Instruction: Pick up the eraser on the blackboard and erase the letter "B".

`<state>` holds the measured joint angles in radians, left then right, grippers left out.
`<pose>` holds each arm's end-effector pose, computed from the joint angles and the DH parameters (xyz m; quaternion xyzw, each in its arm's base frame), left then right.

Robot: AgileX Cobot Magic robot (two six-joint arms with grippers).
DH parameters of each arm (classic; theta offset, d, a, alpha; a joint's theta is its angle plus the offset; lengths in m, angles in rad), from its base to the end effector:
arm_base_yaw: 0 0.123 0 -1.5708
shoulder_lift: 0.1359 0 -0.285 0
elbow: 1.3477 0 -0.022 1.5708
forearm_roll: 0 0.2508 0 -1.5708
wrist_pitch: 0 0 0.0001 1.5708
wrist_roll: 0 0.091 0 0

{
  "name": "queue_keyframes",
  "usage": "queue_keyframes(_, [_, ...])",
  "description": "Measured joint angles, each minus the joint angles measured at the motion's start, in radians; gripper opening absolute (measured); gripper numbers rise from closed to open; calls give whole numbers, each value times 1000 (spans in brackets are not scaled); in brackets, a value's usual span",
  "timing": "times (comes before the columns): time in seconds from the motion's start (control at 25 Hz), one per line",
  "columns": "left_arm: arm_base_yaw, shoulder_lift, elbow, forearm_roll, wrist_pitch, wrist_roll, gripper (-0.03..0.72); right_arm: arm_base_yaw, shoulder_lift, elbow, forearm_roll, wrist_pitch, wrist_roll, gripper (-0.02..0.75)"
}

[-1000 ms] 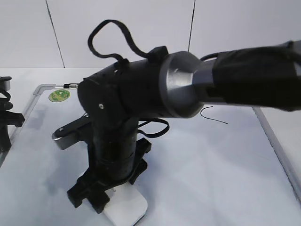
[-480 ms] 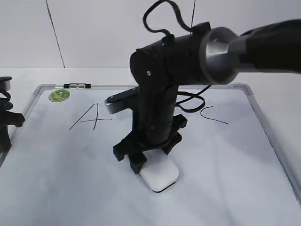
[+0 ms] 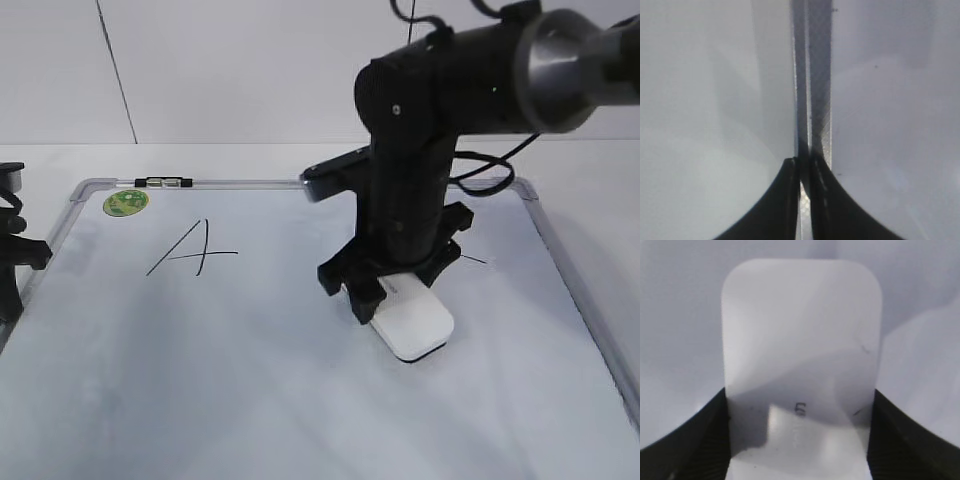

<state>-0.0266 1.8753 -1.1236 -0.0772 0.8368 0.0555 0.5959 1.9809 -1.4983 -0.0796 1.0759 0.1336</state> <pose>0.3386 -0.0142 0.1528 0.0162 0.9988 -0.0290 0.0351 0.3321 0.2175 0.1999 -0.2453 0.9675 -0.0158 0.0592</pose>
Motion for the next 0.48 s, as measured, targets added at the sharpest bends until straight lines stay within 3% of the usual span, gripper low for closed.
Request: queue_keyframes(0.48, [0, 0, 0, 0, 0, 0, 22, -30, -236, 0, -124, 93, 124, 537])
